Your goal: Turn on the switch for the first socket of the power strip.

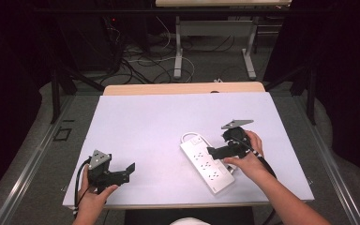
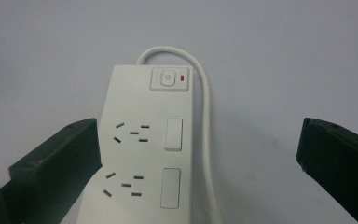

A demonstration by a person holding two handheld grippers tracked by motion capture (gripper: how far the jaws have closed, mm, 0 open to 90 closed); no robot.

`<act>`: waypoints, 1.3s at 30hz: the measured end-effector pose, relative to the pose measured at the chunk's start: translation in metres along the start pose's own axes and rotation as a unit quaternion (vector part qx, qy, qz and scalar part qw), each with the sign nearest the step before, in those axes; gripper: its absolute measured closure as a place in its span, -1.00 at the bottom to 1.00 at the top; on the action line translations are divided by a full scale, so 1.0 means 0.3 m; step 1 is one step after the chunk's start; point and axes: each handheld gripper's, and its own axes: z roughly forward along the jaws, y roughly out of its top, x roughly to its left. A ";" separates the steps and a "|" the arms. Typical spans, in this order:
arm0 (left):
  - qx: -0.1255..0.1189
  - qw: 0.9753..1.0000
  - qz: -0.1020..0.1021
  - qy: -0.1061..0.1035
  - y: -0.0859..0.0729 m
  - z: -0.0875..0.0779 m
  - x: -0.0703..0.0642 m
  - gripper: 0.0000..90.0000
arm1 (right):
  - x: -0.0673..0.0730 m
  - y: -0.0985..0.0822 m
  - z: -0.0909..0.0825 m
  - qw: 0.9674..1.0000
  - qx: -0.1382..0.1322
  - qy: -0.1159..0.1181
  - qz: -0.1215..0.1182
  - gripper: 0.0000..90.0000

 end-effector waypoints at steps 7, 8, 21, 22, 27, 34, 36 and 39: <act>0.001 1.000 0.000 0.001 0.000 0.001 0.000 -0.99 | -0.023 -0.039 -0.038 1.000 -0.011 -0.005 0.007 -1.00; 0.000 1.000 0.000 0.000 0.000 0.000 0.000 -0.99 | -0.028 -0.046 -0.044 1.000 -0.013 -0.007 0.005 -1.00; -0.001 1.000 0.004 0.002 -0.002 0.005 -0.001 -0.99 | -0.120 -0.143 -0.114 0.998 -0.032 -0.012 0.058 -1.00; 0.000 1.000 0.004 0.002 -0.002 0.005 -0.001 -0.99 | -0.128 -0.151 -0.118 0.997 -0.033 -0.013 0.064 -1.00; 0.002 1.000 0.006 0.002 -0.003 0.009 -0.003 -0.99 | -0.168 -0.189 -0.133 0.995 -0.039 -0.018 0.087 -1.00; 0.003 1.000 0.003 0.002 -0.004 0.010 -0.002 -0.99 | -0.212 -0.241 -0.155 0.992 -0.045 -0.036 0.110 -1.00; 0.008 1.000 0.004 0.001 -0.003 0.009 -0.001 -0.99 | -0.222 -0.254 -0.160 0.991 -0.048 -0.042 0.115 -1.00; 0.009 1.000 0.004 0.001 -0.003 0.009 -0.001 -0.99 | -0.236 -0.272 -0.165 0.990 -0.046 -0.047 0.121 -1.00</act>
